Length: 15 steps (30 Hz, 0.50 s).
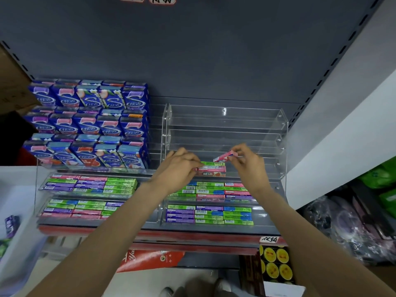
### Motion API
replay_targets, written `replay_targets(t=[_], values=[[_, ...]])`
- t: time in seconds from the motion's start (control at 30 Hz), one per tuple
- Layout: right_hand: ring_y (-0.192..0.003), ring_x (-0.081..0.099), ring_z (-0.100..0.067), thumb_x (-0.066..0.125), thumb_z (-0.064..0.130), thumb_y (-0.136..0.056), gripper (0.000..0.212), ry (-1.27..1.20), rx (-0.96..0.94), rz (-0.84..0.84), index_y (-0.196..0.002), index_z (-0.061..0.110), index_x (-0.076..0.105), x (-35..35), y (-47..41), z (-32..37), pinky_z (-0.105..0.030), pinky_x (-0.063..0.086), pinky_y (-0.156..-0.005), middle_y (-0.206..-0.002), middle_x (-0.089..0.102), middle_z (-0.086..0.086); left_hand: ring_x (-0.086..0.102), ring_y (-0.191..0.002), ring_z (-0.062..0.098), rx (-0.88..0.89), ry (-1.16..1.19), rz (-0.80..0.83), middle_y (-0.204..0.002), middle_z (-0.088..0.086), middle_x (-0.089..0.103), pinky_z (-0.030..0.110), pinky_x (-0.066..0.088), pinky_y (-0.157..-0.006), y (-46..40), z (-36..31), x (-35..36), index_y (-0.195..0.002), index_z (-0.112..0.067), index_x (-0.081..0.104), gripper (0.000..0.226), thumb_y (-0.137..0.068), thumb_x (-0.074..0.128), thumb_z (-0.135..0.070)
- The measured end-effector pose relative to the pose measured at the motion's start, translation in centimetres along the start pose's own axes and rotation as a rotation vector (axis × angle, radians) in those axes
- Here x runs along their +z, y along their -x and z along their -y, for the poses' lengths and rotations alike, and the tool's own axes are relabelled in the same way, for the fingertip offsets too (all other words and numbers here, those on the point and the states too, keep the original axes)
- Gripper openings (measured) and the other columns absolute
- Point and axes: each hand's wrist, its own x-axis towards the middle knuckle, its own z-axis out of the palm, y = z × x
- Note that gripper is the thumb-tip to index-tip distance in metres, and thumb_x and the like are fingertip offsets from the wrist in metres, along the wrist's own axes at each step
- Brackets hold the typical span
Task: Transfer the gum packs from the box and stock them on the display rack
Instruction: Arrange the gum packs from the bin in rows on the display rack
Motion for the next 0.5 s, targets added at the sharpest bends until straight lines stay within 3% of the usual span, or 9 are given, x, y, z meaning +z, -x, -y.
replay_targets(t=[0.17,0.33,0.5], values=[[-0.093,0.063,-0.023,0.056,0.010,-0.093,0.025,0.216,-0.026,-0.043,-0.116,0.005,0.063,0.89,0.39,-0.58,-0.031,0.052,-0.090,-0.116,0.058,-0.012,0.035,-0.123,0.010,0.013,0.010,0.014,-0.137,-0.013,0.048,0.028,0.025,-0.102,0.17,0.20,-0.02,-0.137,-0.030,0.047,0.040,-0.097,0.045,-0.024],[-0.087,0.063,-0.024,0.055,0.013,-0.093,0.022,0.258,-0.027,0.145,-0.111,0.005,0.065,0.81,0.75,-0.15,-0.029,0.053,-0.081,-0.107,0.063,-0.013,0.032,-0.128,0.009,0.000,0.017,0.017,-0.138,-0.012,0.046,0.030,0.022,-0.105,0.34,0.16,0.01,-0.136,-0.029,0.047,0.045,-0.095,0.045,-0.045],[-0.089,0.063,-0.026,0.051,0.027,-0.096,0.032,0.332,0.047,0.093,-0.121,0.008,0.059,0.82,1.05,0.25,-0.034,0.054,-0.081,-0.120,0.052,-0.010,0.031,-0.132,0.012,-0.062,0.008,-0.021,-0.142,-0.008,0.040,0.032,0.020,-0.111,0.62,-0.05,0.26,-0.140,-0.028,0.042,0.050,-0.094,0.048,-0.046]])
